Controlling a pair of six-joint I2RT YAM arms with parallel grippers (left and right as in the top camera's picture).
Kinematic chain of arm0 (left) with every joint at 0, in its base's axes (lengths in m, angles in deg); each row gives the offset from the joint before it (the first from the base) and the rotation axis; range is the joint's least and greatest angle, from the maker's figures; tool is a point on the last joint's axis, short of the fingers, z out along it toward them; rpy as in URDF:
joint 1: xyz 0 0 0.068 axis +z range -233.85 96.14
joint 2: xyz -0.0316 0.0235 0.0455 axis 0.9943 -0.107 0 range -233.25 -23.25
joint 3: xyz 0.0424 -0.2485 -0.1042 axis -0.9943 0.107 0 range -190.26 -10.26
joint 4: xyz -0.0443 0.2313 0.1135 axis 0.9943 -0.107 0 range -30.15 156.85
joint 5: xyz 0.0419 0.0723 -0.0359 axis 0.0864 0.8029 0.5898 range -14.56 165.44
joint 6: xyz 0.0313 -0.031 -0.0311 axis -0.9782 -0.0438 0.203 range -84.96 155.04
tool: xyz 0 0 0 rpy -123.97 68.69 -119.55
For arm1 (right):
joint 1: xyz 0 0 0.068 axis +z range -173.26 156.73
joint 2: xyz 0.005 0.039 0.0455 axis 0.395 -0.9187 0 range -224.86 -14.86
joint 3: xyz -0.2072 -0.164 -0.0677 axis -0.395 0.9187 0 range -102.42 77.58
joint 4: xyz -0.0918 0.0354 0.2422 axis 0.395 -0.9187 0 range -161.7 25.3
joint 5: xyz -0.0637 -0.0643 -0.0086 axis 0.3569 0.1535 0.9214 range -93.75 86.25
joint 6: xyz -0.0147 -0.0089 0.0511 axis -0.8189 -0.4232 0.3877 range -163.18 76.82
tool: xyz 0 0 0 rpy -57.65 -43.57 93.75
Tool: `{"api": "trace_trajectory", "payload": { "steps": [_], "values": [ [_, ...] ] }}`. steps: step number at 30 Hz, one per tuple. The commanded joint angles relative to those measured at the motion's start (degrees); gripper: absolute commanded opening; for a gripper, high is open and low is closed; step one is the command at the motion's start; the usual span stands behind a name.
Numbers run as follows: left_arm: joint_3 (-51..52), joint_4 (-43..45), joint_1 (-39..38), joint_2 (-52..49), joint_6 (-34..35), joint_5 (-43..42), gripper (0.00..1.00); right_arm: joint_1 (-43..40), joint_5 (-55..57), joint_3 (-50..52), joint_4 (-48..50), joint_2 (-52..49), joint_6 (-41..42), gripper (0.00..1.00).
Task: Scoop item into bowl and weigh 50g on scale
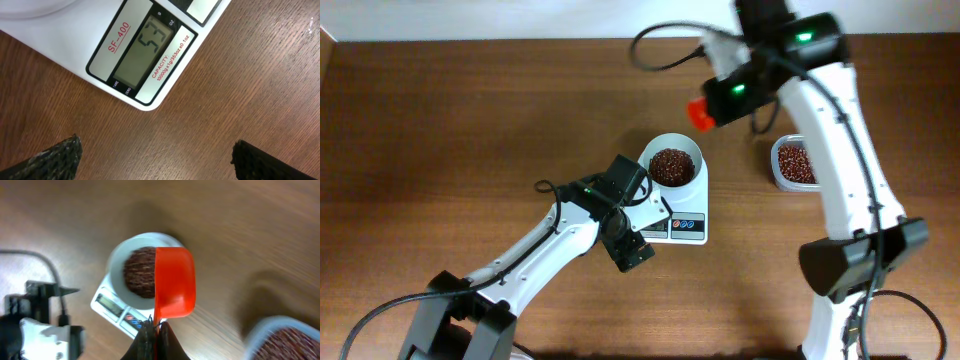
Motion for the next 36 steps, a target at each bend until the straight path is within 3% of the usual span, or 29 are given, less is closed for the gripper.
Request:
{"api": "trace_trajectory", "payload": {
  "steps": [1, 5, 15, 28, 36],
  "values": [
    [0.2, 0.11, 0.09, 0.68, -0.92, -0.63, 0.99, 3.43, -0.15, 3.1, 1.49, -2.08, -3.19, 0.04],
    [0.2, 0.11, 0.09, 0.68, -0.92, -0.63, 0.99, 6.05, 5.64, 8.09, 5.09, -2.8, -3.19, 0.04],
    [0.2, 0.11, 0.09, 0.68, -0.92, -0.63, 0.99, 5.99, 5.79, 23.52, 18.47, -2.86, -3.19, 0.04],
    [0.2, 0.11, 0.09, 0.68, -0.92, -0.66, 0.99, 5.97, 0.0, 24.33, 13.35, -2.86, -2.97, 0.04],
    [0.2, 0.11, 0.09, 0.68, -0.92, -0.63, 0.99, 5.9, -10.56, 24.33, 12.68, -2.86, -2.49, 0.04]
  ]
}}
